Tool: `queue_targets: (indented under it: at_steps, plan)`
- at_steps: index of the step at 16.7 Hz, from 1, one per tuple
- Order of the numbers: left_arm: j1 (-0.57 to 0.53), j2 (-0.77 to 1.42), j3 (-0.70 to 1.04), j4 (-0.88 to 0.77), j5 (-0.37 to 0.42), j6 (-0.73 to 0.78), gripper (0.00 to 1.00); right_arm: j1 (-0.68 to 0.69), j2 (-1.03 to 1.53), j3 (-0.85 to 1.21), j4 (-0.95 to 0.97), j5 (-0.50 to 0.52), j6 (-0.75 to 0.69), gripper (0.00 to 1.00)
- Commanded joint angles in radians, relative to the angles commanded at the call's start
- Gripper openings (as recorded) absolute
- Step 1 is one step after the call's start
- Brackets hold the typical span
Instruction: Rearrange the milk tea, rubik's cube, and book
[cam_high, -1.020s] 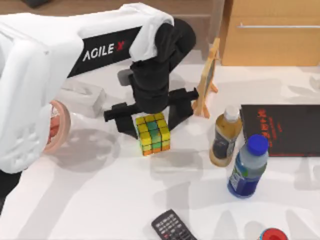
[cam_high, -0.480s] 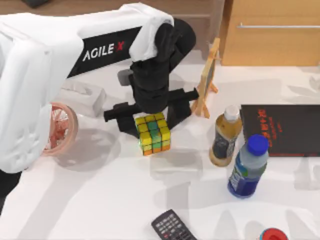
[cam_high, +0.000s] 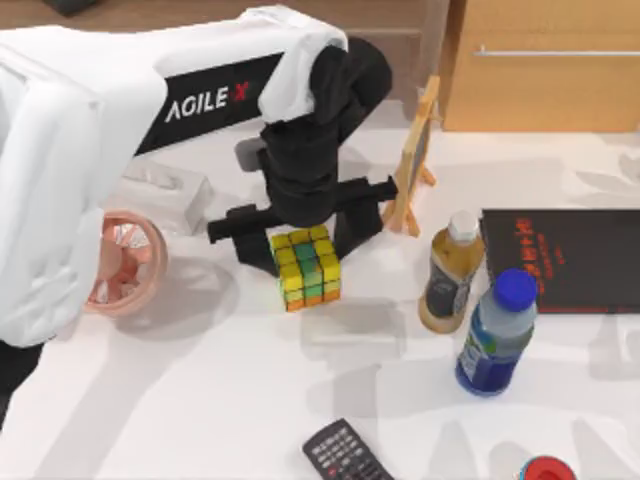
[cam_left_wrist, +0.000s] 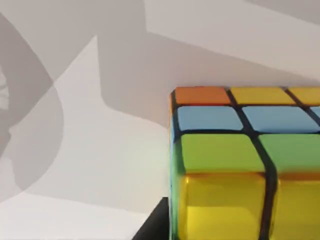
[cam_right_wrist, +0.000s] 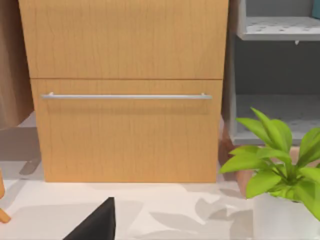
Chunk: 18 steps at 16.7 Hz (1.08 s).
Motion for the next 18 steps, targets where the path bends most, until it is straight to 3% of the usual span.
queue_targets:
  at_steps: [8,18]
  plan:
    - [-0.059,-0.200,0.151,-0.069,-0.024,0.179,0.00,0.000,0.000,0.000,0.000,0.000,0.000,1.00]
    - [0.001,-0.019,0.083,-0.103,0.000,-0.003,0.00,0.000,0.000,0.000,0.000,0.000,0.000,1.00]
